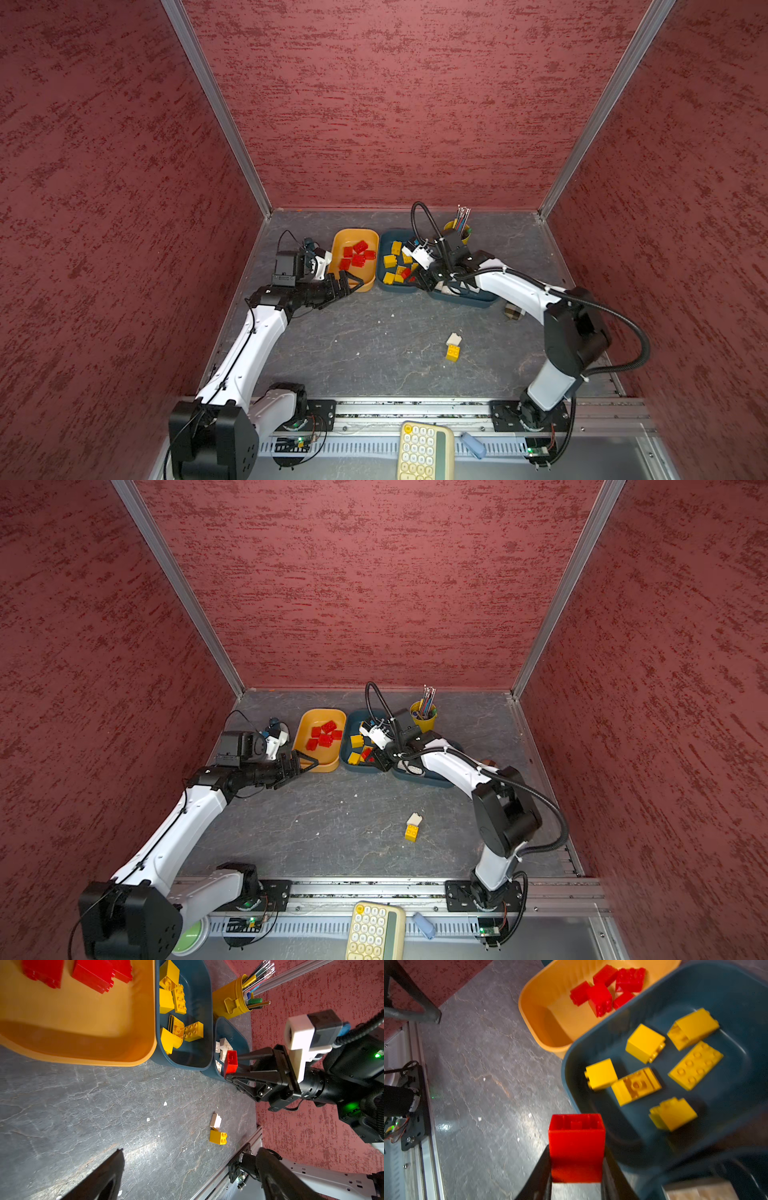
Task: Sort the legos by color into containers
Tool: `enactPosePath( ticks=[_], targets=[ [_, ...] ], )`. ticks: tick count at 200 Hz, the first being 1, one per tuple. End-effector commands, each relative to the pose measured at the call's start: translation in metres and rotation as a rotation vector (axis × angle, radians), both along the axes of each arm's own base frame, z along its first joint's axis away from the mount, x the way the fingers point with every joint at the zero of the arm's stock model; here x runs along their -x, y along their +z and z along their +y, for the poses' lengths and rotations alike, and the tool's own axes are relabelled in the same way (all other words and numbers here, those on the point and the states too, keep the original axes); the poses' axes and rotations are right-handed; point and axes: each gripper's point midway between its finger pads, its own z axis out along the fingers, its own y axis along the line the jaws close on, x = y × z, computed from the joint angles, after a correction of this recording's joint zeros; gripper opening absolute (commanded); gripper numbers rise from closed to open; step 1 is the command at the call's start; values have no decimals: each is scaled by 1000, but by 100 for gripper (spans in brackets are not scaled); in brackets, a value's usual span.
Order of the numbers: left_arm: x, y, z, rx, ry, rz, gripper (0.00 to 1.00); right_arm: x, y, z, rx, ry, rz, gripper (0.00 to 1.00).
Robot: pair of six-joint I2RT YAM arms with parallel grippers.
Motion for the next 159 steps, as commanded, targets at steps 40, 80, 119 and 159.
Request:
enactPosePath(
  ticks=[40,80,119,159],
  targets=[
    [-2,5,18,-39,37,-32,99,-38,10,108,-156,67,-61,17],
    [-4,2,22,-46,48,-32,99,-69,-15,135,-114,22,-101,24],
    [-8,1,23,-30,53,-37,99,-84,-12,136,-74,-28,-156,61],
    [-10,-1,21,-16,46,-35,99,-57,10,99,-5,-16,-205,70]
  ],
)
